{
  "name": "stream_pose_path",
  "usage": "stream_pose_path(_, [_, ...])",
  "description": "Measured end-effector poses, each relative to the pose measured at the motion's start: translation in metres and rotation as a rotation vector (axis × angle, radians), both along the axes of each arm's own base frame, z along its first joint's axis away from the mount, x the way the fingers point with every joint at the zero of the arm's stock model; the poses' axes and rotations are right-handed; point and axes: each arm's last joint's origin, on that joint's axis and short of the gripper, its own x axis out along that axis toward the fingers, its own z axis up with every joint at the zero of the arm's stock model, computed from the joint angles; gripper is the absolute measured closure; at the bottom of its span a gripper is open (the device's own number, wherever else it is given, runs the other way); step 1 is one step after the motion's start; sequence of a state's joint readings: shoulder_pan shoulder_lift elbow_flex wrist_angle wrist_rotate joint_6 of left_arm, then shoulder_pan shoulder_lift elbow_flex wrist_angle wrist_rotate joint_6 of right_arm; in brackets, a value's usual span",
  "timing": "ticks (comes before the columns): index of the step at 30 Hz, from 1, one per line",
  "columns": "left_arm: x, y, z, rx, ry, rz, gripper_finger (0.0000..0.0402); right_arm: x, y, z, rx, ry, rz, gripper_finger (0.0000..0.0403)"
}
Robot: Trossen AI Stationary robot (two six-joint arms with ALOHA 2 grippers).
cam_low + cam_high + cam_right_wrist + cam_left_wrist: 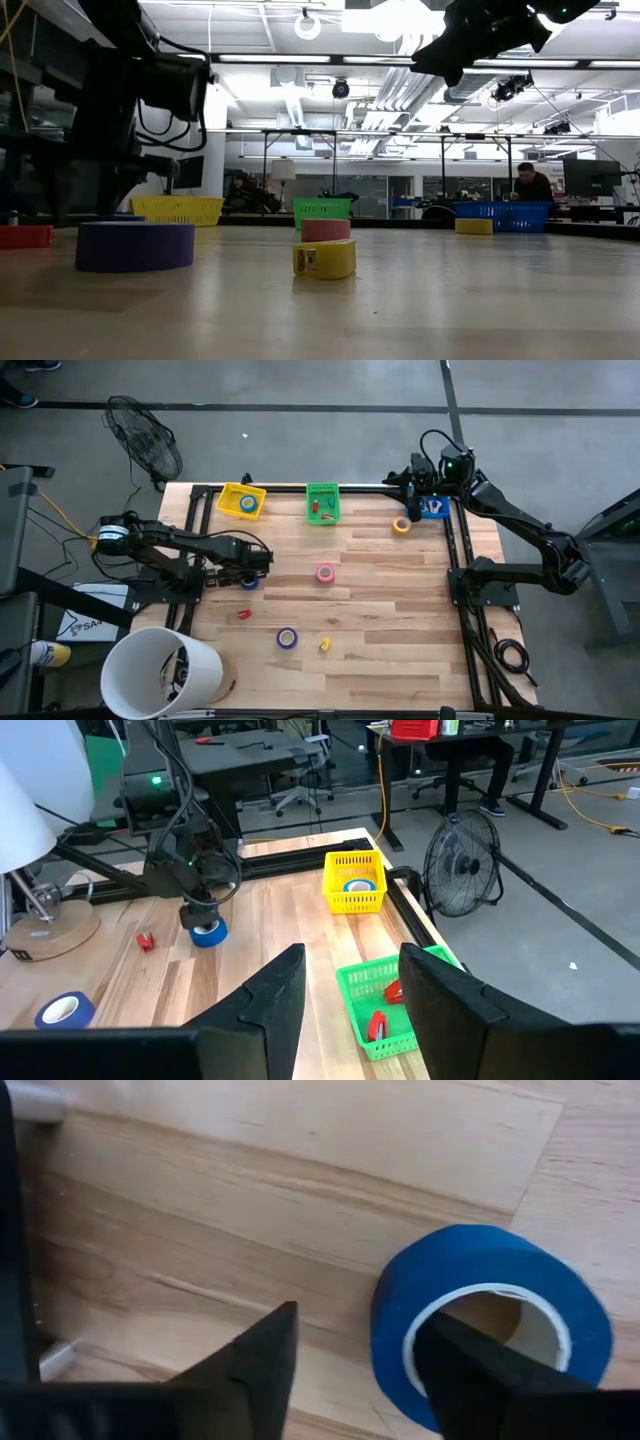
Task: Pick and place Stapler, Stapler remover, tape
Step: Put the blue tape into the yellow basket
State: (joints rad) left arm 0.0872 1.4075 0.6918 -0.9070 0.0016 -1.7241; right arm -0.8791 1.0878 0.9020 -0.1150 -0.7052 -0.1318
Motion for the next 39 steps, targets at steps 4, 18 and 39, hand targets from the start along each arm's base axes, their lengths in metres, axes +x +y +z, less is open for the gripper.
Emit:
stream_pose_path(4, [0.0, 0.0, 0.0, 0.002, 0.001, 0.0, 0.0279, 0.0, 0.0, 0.0, -0.001, 0.0, -0.001, 0.0249])
stream_pose_path(18, [0.024, 0.022, 0.024, 0.208, -0.224, 0.052, 0.0367, 0.0, 0.0, -0.001, 0.033, 0.002, -0.009, 0.0249])
stream_pose_path(39, [-0.007, 0.186, 0.093, 0.699, -0.139, 0.244, 0.0368, -0.002, -0.005, -0.002, 0.047, 0.036, -0.217, 0.0249])
